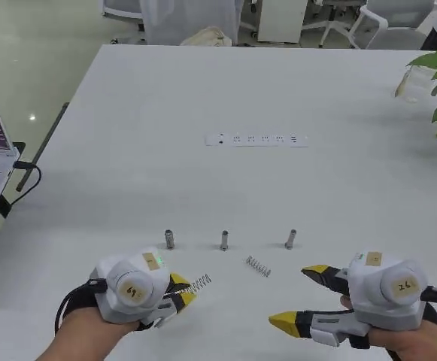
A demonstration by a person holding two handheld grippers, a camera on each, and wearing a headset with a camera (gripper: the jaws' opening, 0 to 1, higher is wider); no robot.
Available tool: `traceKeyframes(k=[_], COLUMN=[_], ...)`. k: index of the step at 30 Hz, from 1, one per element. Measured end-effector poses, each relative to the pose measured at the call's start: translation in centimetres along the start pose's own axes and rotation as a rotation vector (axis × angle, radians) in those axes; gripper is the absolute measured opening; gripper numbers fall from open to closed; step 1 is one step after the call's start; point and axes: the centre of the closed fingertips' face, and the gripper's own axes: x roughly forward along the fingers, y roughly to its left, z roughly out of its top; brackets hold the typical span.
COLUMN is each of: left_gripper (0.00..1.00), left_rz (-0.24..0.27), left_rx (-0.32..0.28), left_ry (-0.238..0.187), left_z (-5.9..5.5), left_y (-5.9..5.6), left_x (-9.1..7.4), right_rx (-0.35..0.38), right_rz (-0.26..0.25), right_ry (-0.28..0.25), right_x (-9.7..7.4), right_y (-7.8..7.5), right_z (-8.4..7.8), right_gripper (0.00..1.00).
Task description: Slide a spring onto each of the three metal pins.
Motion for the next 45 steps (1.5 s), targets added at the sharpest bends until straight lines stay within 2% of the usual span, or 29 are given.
traceKeyframes(k=[8,18,26,35,45], left_gripper=[0.02,0.02,0.02,0.02,0.02], left_rz=[-0.022,-0.071,-0.099,-0.128,-0.153], left_rx=[0.075,0.175,0.223,0.267,0.319], left_ry=[-0.024,-0.044,-0.067,-0.078,-0.088], left_z=[1.5,3.7,5.3,6.1,7.0], left_y=[-1.0,-2.9,-4.0,-5.2,-6.0], left_x=[-1.1,-1.0,-1.0,-0.9,-1.3], right_rx=[-0.037,-0.092,-0.129,-0.159,-0.184], right_rz=[0.054,0.117,0.17,0.227,0.293], right_ry=[-0.004,-0.013,-0.019,-0.018,-0.028], right_x=[1.0,1.7,1.8,1.8,1.8], right_y=[1.4,2.9,4.0,5.1,6.1], right_z=[1.2,2.9,3.7,3.7,4.0], right_gripper=[0.61,0.54,0.46,0.38,0.22])
